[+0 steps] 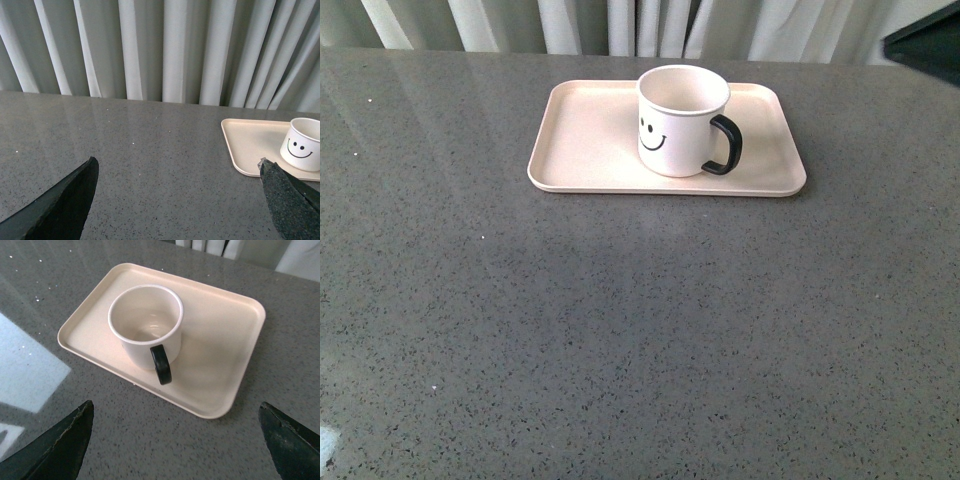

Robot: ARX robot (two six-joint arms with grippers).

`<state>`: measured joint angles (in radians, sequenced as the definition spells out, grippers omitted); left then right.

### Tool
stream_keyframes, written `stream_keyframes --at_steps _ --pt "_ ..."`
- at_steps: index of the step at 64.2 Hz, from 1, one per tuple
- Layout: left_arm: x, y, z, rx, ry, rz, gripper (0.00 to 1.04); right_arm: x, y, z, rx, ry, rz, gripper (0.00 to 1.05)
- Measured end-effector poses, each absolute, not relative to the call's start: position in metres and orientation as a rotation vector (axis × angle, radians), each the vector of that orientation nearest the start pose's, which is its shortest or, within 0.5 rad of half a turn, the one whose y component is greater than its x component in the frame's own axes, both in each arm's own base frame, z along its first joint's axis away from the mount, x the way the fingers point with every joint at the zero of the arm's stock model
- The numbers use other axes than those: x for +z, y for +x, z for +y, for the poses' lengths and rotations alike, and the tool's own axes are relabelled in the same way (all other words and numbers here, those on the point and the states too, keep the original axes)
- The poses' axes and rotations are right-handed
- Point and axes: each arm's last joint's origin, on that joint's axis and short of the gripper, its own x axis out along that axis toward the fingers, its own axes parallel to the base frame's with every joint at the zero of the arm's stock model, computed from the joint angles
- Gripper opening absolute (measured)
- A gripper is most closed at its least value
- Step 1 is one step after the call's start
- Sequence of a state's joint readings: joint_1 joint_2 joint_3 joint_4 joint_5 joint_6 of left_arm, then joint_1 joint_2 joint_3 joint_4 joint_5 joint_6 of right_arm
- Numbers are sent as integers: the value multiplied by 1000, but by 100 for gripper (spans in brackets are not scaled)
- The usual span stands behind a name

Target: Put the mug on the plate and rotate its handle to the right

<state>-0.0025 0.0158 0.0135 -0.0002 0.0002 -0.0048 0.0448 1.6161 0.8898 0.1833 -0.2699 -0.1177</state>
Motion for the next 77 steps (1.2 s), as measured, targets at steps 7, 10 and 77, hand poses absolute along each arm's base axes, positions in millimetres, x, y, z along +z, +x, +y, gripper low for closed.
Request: stream_keyframes --at_steps 7,10,77 --pt "167 98 0 -3 -5 2 96 193 366 37 314 -8 597 96" --pt "167 98 0 -3 -5 3 96 190 377 40 306 18 626 96" --pt "167 98 0 -3 -5 2 96 155 472 77 139 143 819 81"
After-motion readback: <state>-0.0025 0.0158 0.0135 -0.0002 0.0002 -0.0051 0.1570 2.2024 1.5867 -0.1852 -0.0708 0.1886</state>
